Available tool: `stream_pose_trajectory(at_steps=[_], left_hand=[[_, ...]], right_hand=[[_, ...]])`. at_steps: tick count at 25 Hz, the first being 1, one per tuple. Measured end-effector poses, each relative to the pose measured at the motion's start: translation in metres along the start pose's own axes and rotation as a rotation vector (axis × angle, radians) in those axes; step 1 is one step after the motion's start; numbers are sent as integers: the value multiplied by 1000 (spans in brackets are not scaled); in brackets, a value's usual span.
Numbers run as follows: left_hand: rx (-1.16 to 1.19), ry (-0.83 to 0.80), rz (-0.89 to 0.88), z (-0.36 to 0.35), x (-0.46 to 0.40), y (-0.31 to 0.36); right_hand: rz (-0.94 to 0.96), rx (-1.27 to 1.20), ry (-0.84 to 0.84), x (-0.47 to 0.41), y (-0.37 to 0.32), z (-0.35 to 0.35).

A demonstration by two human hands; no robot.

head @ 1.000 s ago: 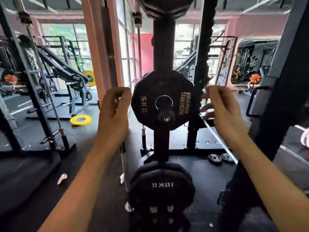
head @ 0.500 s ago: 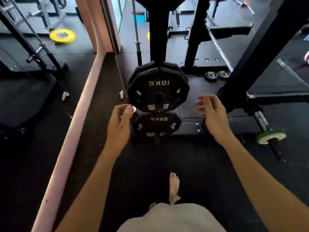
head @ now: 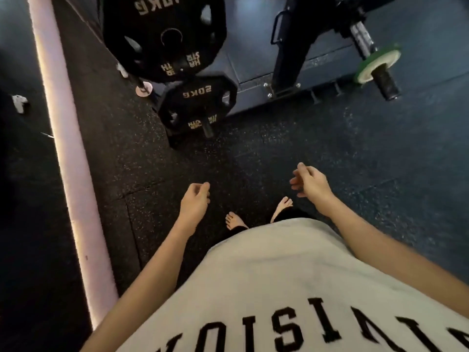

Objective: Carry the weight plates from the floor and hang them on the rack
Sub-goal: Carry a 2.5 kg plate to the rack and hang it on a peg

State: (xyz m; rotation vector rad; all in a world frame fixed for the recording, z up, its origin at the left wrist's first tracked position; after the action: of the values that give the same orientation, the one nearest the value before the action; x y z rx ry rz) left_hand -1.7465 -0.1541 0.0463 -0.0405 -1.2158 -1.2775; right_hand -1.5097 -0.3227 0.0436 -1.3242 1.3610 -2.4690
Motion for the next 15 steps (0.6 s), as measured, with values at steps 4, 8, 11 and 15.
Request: stream_pose_trajectory(at_steps=[4,8,11,15], left_hand=[[-234,-106,37,-47,-4,-11],[-561,-260,40,-118,3,0],[-738,-328,21,-188,20,20],[-764,-373,-37,-292,46,66]], right_hand=[[-206,-60,82,1,70,72],[-340,-201,217,21,149,165],[-430,-339,283,42,200,232],[-471,-452,378,63,250,338]])
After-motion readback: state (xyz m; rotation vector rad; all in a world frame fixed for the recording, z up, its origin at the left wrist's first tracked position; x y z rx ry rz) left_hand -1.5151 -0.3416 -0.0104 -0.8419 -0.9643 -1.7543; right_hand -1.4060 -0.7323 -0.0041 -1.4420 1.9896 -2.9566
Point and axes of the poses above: each hand's wrist, its own x-axis away from the middle knuckle, its own z-axis out of the back of the hand, y = z × x, the point moved 1 cm from there along -x, towards the middle knuckle, and after that the axes turned 5 degrees about -x, right-handed, at the moved point
